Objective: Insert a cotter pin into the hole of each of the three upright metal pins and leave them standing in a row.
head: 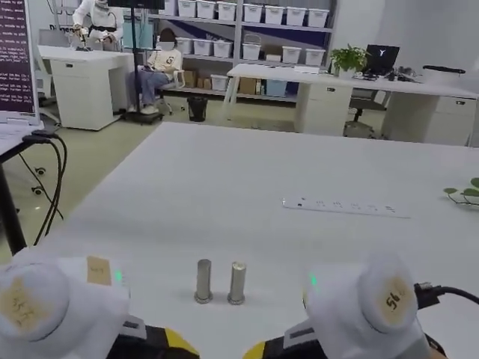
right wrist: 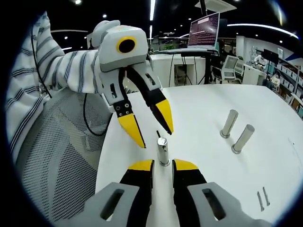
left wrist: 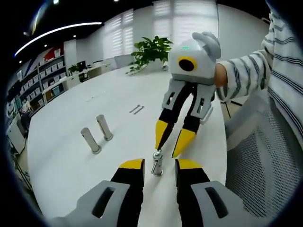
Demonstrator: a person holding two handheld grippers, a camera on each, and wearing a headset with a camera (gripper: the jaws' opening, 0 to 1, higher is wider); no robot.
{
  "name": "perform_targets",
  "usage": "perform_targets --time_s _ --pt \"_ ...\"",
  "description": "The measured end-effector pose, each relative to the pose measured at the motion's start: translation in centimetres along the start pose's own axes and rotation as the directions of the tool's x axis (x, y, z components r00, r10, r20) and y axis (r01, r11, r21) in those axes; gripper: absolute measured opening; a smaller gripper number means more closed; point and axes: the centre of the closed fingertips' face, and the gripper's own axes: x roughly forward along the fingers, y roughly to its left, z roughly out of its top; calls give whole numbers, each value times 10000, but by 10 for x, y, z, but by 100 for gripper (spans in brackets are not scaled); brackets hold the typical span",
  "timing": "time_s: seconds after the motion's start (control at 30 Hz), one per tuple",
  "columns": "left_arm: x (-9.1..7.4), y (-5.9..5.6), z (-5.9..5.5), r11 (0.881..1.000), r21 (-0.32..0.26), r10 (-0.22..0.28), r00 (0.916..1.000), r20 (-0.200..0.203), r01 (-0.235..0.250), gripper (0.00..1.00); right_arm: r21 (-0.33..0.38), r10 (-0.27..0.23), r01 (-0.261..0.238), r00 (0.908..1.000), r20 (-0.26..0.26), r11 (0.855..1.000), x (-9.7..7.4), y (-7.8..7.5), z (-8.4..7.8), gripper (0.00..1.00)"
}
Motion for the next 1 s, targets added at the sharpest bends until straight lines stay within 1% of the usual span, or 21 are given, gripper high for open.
perform_targets --time_s 0.07,0.1,0.13,0.17,0.27,0.3,0.37,0.4,0.43,0.47,0.5,0.57,0.6,0.63,0.67,0.73,0.87,1.0 --pt "-6 0 0 9994 -265 202 9998 32 -201 24 76 -45 44 9998 204 10000 4 0 -2 15" --pt "-9 1 1 9984 -464 318 9994 144 -311 24 68 -56 54 9996 261 10000 4 0 -2 15" --pt "-11 1 1 9978 -546 394 9990 227 -382 24 94 -56 53 9993 358 9999 5 1 -2 13" --pt "-14 2 2 9959 -729 563 9976 394 -534 26 106 -17 12 9991 418 9999 6 2 -2 13" --pt "-20 1 0 9933 -949 713 9960 534 -661 35 126 -25 18 9983 578 9999 11 5 0 14" --pt "-22 1 -1 9923 -1000 787 9956 508 -734 38 131 -26 18 9983 585 9999 11 5 0 14" --pt "-28 2 -3 9892 -1068 1061 9932 485 -1005 42 175 -78 66 9976 694 9998 13 5 2 15" --pt "-31 2 -2 9862 -1232 1188 9909 627 -1104 46 259 -83 63 9970 769 9996 14 5 2 16" --pt "-32 1 -2 9854 -1292 1200 9905 669 -1107 49 302 -80 56 9968 795 9995 14 6 3 16" --pt "-36 0 -2 9820 -1470 1313 9883 782 -1188 54 399 -106 71 9961 877 9992 15 5 4 16" --pt "-37 -1 -2 9797 -1578 1372 9873 798 -1234 57 467 -168 124 9954 948 9988 16 5 4 16" --pt "-41 -3 -5 9756 -1722 1502 9860 730 -1359 63 506 -172 123 9951 970 9986 19 5 4 16" --pt "-42 -3 -7 9728 -1769 1626 9847 631 -1493 64 530 -196 145 9950 980 9985 20 5 4 16" --pt "-44 0 -11 9665 -1872 1866 9816 413 -1758 65 566 -262 206 9947 998 9982 21 5 4 17" --pt "-45 1 -13 9638 -1895 1979 9795 375 -1875 66 605 -303 241 9942 1029 9979 22 4 4 17" --pt "-48 1 -16 9598 -1978 2102 9770 353 -1993 71 751 -407 321 9924 1161 9967 23 1 6 18" --pt "-50 1 -18 9509 -2164 2341 9716 349 -2213 85 764 -474 385 9918 1188 9963 25 -1 7 17" --pt "-49 -1 -21 9436 -2442 2379 9708 300 -2237 95 774 -478 387 9918 1187 9962 27 -2 7 17"
